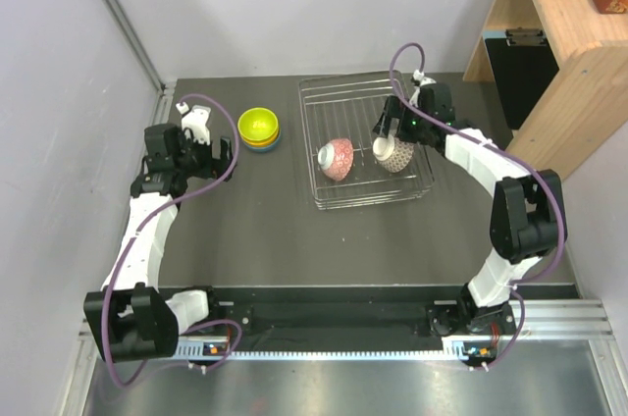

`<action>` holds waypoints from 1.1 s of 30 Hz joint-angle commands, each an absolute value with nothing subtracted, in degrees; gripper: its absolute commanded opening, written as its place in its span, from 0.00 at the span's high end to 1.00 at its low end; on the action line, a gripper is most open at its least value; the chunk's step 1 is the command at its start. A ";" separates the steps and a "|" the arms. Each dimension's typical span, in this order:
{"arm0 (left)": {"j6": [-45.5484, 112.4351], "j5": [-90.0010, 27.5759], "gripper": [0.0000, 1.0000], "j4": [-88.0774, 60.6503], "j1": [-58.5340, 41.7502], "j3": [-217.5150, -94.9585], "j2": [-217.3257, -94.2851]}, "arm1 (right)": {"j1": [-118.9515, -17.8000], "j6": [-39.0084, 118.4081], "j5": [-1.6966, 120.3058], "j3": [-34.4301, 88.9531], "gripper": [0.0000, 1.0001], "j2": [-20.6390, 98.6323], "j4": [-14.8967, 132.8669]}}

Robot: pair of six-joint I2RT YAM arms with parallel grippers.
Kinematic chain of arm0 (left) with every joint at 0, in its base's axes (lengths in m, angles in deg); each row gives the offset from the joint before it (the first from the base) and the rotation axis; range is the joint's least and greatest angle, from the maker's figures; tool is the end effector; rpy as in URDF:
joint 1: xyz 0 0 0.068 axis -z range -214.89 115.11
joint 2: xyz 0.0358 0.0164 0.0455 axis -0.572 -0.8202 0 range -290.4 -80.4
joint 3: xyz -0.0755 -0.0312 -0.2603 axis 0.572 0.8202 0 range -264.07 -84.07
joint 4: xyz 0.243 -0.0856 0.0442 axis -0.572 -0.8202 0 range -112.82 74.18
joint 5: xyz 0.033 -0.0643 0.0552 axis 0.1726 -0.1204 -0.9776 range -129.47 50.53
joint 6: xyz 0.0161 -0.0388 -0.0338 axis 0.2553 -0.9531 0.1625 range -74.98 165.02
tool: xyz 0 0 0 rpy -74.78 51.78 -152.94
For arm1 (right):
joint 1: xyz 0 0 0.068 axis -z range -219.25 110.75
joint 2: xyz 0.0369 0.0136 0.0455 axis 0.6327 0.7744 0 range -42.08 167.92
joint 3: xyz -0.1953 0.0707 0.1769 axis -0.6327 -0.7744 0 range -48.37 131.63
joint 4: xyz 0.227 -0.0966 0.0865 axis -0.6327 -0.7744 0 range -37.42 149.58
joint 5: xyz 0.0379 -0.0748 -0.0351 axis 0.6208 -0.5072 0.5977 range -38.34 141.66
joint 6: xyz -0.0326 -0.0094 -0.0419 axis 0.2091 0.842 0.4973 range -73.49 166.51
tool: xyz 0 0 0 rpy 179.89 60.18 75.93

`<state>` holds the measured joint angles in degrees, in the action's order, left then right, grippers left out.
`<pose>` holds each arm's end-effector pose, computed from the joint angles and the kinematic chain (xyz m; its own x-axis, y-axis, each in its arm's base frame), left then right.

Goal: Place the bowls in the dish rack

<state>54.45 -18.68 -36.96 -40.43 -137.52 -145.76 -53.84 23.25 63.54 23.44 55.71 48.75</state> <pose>0.2520 0.0118 0.3031 -0.5018 0.1052 -0.8586 0.2920 0.9549 -0.0537 0.3749 0.1051 0.2565 -0.6931 0.2190 -0.6868 -0.1440 0.8915 0.4295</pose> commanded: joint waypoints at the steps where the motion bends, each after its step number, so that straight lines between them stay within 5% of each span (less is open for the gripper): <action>1: 55.66 -17.32 0.01 -36.56 -40.69 -136.98 -143.59 | -56.12 27.53 55.63 28.35 0.00 54.51 46.84; 17: 56.71 -16.62 0.01 -36.47 -40.69 -136.27 -144.12 | -66.06 39.22 32.50 37.23 0.00 56.27 40.33; 22: 56.80 -15.66 0.01 -36.30 -40.52 -136.54 -144.73 | -66.06 39.83 35.93 36.44 0.00 53.98 41.74; 29: 57.86 -14.60 0.01 -35.77 -40.52 -137.59 -147.37 | -66.14 52.91 65.17 36.00 0.12 51.34 35.17; 33: 57.77 -14.34 0.01 -35.07 -40.60 -137.59 -148.07 | -67.46 59.08 65.55 33.83 0.14 50.65 27.94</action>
